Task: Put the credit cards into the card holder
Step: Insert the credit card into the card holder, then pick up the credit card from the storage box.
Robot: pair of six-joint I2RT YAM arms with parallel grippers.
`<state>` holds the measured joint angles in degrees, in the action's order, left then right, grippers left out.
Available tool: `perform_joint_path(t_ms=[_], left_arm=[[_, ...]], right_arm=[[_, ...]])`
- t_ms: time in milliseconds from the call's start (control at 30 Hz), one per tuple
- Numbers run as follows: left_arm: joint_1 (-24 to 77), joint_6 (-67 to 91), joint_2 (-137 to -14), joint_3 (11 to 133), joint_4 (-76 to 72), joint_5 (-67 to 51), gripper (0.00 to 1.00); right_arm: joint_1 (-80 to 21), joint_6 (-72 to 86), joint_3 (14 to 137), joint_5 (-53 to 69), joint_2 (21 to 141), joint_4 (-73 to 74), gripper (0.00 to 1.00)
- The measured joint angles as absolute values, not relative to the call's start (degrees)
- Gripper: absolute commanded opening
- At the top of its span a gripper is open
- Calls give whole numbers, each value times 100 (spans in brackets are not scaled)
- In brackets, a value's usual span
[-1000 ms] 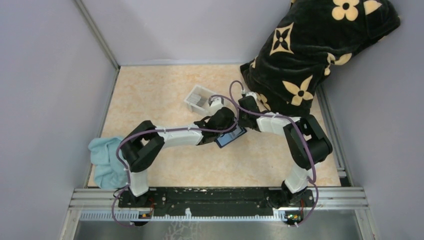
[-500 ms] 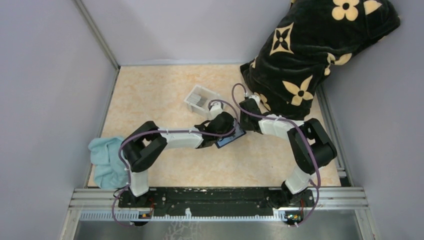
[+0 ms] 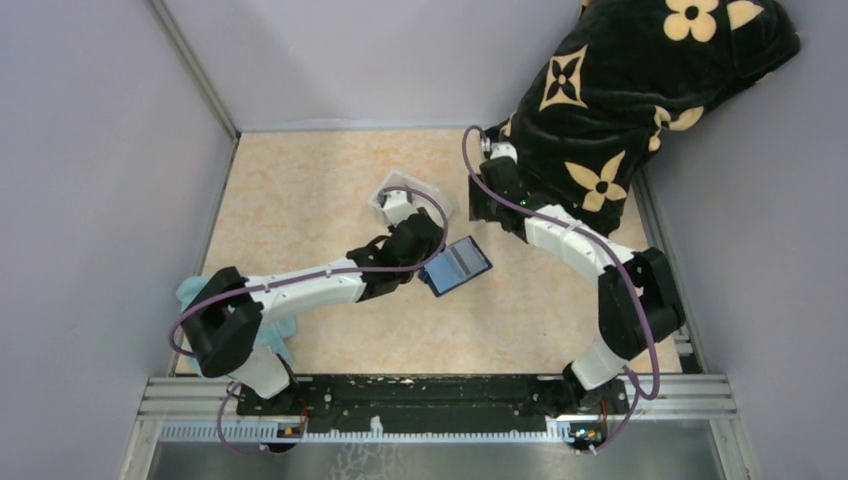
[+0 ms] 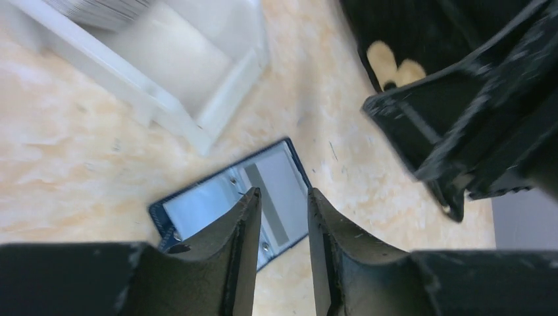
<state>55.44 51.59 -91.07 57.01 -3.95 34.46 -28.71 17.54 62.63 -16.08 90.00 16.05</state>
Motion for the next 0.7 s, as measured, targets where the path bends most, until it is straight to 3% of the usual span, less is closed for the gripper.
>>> perform_joint_path(t_ms=[167,367,700], left_arm=[[5094,5135,-8630,5371,-239,3682,49],[4427,5214,-8416,5022,104,3695,69],[3667,5531,-8241,4609,287,3382,68]], right_arm=[[-2919,1278,7658,-1288,9461,1651,68],[-3081,766,9437,-471,10755,1957,69],[-3514,331,11306,622,12573,2757,64]])
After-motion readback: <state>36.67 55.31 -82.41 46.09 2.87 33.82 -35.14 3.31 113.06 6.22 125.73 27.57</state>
